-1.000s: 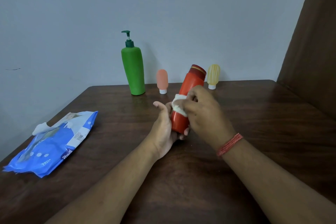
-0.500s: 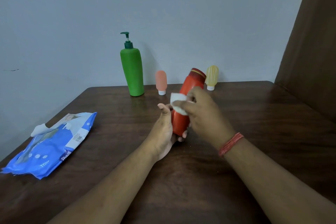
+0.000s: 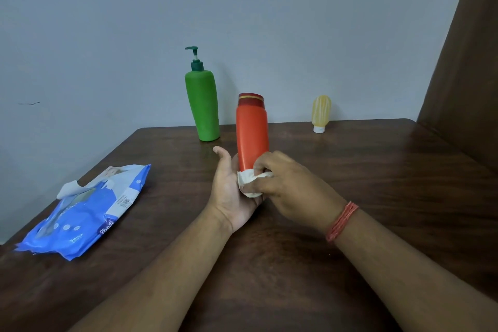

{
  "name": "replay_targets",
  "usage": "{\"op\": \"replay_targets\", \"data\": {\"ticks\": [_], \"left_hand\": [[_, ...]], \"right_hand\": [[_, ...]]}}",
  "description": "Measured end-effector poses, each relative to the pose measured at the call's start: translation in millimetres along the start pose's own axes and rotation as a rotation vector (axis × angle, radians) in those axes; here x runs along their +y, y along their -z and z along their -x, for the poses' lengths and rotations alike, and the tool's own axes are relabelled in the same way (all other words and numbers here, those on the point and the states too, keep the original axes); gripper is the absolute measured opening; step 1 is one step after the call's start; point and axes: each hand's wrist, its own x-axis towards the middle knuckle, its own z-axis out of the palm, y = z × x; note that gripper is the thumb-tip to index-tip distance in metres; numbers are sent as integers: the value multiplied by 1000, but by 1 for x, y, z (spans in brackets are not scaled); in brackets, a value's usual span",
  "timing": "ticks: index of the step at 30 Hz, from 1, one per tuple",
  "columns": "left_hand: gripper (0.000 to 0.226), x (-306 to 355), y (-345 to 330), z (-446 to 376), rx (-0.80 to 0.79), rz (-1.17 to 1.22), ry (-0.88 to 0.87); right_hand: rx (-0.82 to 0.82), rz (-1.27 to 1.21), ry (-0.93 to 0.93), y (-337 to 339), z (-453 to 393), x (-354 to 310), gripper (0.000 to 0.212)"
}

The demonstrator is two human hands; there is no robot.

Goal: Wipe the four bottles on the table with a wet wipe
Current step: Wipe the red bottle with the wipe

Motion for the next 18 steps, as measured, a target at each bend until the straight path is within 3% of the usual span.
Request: {"op": "replay_targets", "data": {"ticks": [3, 9, 18], "left_hand": [[92, 1, -1, -1, 2, -22, -3], [85, 0, -4, -4, 99, -48, -68], [88, 6, -3, -2, 123, -27, -121]], "right_hand": [[57, 13, 11, 1, 1, 2, 27], [200, -42, -148, 0, 5, 7, 18], [291, -480, -471, -10, 5, -3, 19]]}}
